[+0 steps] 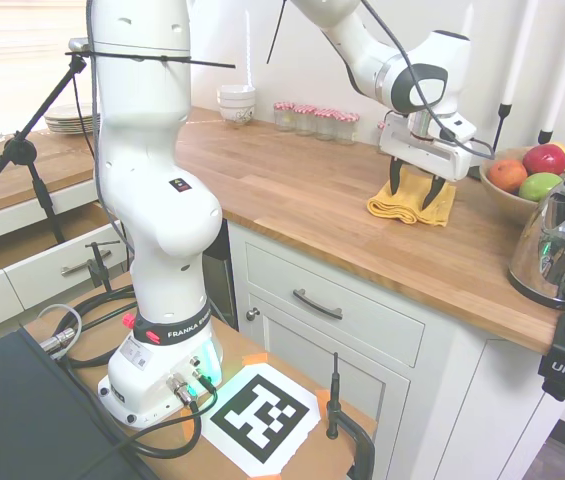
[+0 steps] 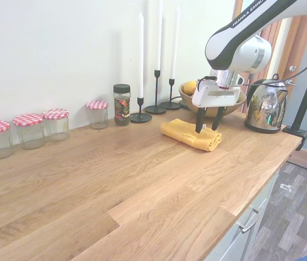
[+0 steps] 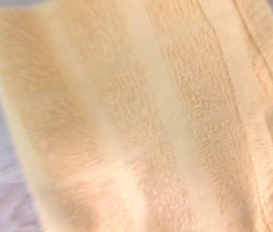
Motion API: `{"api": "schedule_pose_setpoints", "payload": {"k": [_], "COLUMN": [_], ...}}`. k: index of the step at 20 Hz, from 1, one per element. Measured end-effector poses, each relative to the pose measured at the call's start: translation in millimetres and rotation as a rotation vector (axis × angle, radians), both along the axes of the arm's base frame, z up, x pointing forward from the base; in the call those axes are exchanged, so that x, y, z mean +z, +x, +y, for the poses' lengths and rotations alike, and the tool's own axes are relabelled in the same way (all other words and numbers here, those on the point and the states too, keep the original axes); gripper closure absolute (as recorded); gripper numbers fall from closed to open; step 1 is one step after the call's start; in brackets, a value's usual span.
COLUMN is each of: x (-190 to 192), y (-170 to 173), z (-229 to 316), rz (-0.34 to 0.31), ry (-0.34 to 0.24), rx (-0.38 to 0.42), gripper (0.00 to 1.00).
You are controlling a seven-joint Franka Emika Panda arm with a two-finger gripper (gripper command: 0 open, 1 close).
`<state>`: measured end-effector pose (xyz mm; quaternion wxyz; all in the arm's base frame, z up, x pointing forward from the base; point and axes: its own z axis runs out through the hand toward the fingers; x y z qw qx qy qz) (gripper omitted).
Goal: Wipe the counter
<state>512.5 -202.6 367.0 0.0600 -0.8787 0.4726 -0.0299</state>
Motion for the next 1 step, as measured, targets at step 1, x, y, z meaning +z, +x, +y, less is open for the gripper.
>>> {"api": "schedule_pose_setpoints", "payload": {"k": [1], "x": [4.2], "y": [-1.1], "z": [0.5], "rz": [-0.003], "ry": [0.002], "rx": [0.001], "gripper": [0.0]}}
